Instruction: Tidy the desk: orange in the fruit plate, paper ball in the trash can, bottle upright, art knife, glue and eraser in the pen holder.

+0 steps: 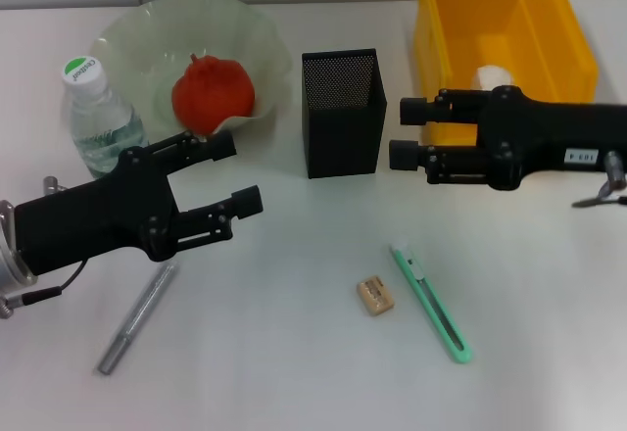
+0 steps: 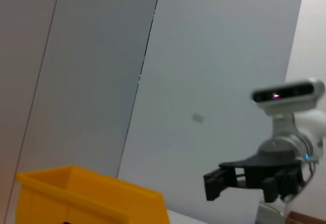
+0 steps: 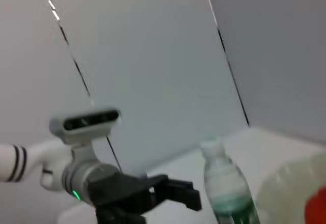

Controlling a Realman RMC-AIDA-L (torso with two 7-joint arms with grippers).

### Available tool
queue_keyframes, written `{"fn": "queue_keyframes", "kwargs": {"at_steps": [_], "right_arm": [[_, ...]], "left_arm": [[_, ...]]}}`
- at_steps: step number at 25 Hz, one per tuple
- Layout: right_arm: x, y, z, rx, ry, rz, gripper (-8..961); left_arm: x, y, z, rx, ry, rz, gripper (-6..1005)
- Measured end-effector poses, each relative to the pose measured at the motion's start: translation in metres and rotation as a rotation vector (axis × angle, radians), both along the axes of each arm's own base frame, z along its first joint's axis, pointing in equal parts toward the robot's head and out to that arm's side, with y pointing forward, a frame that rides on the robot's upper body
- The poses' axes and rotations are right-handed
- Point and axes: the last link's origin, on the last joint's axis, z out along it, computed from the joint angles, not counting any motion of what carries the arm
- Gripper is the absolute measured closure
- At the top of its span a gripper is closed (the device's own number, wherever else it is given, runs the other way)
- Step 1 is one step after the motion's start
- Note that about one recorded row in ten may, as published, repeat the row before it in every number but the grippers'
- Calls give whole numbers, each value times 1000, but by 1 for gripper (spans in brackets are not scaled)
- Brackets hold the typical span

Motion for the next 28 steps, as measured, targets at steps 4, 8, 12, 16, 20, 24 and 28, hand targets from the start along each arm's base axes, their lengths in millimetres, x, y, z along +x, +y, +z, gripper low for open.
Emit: {"fn": "queue_keyframes", "kwargs": {"at_steps": [4,8,12,16,20,24,28], "right_arm": [[-14,9,11,-33,-98,-65,270],[-31,21,21,-74,-241,-148,271],[-50,29,17,-125,-533,-234,272],[-63,33,7,-140,-693,-260,273],[-75,38,-14,-161,-870,-274,274],[-77,39,-28,-190,-956,-280,275],[-74,40,-46,-232,-1024,-293,283]], "left_arm": [[0,-1,-2,-8,2,-2,217],[0,-2,-4,-18,10,0,217],[-2,-2,-5,-15,15,8,217],[-2,-2,-5,-13,20,12,217],[-3,-1,-6,-14,20,15,218],[-3,-1,-7,-14,20,21,218],[-4,-1,-8,-15,20,25,218]]}}
